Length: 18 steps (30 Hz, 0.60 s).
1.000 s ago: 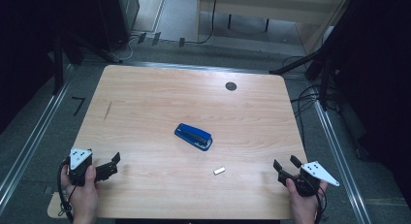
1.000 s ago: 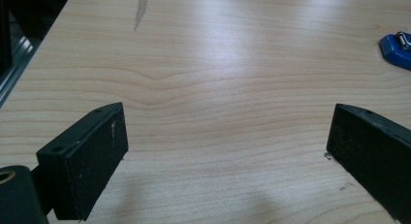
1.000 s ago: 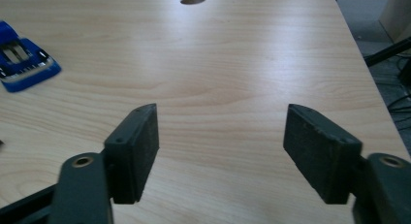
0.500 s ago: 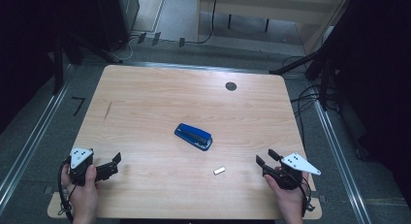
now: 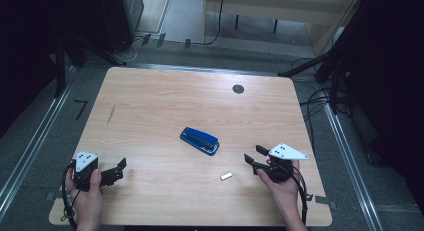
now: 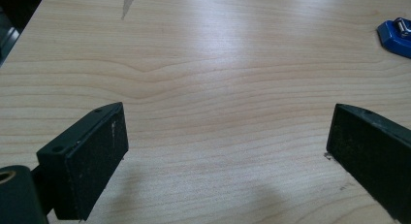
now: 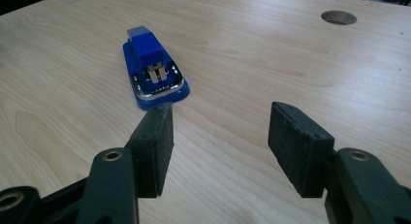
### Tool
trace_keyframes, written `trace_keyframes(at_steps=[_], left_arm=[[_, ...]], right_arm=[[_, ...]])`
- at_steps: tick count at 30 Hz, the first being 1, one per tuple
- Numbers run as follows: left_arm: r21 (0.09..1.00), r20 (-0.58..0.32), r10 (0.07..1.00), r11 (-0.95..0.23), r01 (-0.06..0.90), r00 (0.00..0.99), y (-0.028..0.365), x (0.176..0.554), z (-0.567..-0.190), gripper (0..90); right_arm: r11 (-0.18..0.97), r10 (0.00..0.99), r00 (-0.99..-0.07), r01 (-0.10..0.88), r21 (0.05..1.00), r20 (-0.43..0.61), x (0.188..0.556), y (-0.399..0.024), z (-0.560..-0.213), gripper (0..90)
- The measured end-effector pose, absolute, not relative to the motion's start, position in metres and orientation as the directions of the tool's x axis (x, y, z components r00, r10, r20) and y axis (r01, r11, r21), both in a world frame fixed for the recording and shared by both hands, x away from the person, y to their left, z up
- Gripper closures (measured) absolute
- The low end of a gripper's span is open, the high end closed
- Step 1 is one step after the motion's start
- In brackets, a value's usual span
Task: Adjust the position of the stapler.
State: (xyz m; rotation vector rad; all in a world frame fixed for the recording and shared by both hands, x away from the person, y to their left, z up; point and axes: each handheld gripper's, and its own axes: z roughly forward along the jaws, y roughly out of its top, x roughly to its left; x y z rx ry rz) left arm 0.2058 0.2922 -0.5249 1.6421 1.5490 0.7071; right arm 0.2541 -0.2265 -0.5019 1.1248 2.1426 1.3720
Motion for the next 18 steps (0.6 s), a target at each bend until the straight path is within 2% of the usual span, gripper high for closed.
trace_keyframes(at_steps=[18], left_arm=[[0.817,-0.129,0.983,0.029,0.577,0.134,0.294,0.204,-0.525,1.5]], right_arm=[[0.267,0.738,-0.669,0.413,0.87,0.091,0.281,-0.186,-0.49,44.5]])
